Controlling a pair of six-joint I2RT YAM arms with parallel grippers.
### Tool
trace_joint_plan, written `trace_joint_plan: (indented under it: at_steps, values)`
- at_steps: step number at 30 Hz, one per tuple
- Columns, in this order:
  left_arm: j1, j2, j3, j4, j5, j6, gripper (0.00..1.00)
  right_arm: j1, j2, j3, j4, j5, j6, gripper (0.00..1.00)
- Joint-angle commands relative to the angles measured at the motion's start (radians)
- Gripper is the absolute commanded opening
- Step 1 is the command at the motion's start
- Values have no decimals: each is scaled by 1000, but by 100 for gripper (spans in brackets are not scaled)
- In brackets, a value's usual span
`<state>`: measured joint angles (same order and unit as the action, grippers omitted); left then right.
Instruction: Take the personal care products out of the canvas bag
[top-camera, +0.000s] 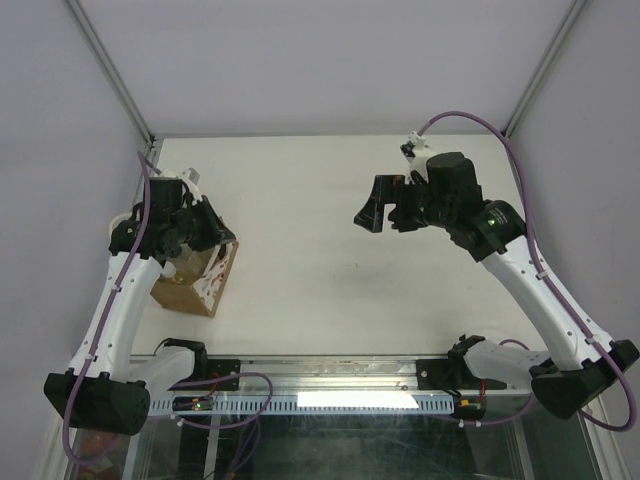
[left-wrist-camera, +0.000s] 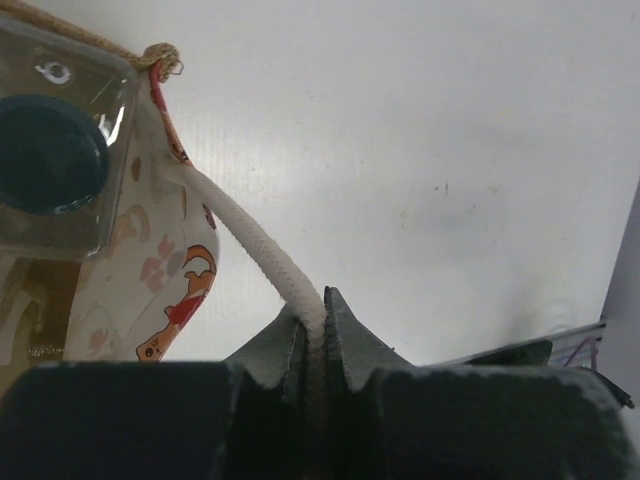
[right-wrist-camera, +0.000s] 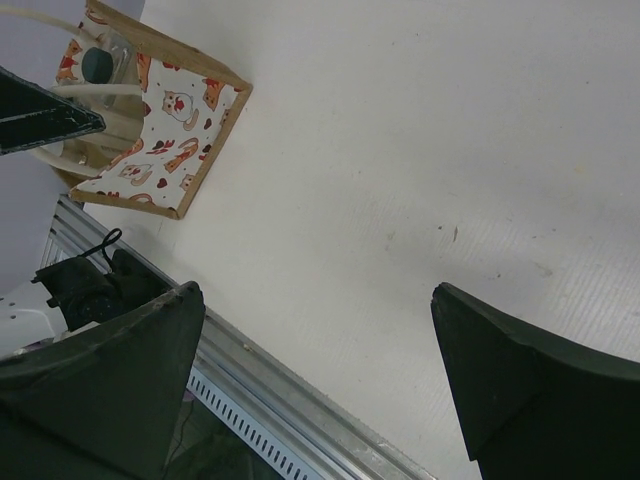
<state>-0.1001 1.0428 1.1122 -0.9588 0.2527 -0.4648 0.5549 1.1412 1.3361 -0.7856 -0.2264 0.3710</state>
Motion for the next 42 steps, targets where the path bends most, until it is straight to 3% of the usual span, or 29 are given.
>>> trace_joint_plan:
  at_steps: [1,18,33,36,42]
  values:
    - [-101,-54,35,237,137,-135,0,6,6,11,49,-39,22,99]
    - [-546,193,85,519,-82,-334,0,13,64,55,19,-53,25,99]
    - [-592,503,308,667,-58,-347,1,12,53,74,-65,48,-2,100]
    - [-592,511,324,663,-58,-345,19,3,59,90,-90,88,10,100]
    - [-579,466,360,534,-125,-244,60,-51,90,90,-99,-15,38,100]
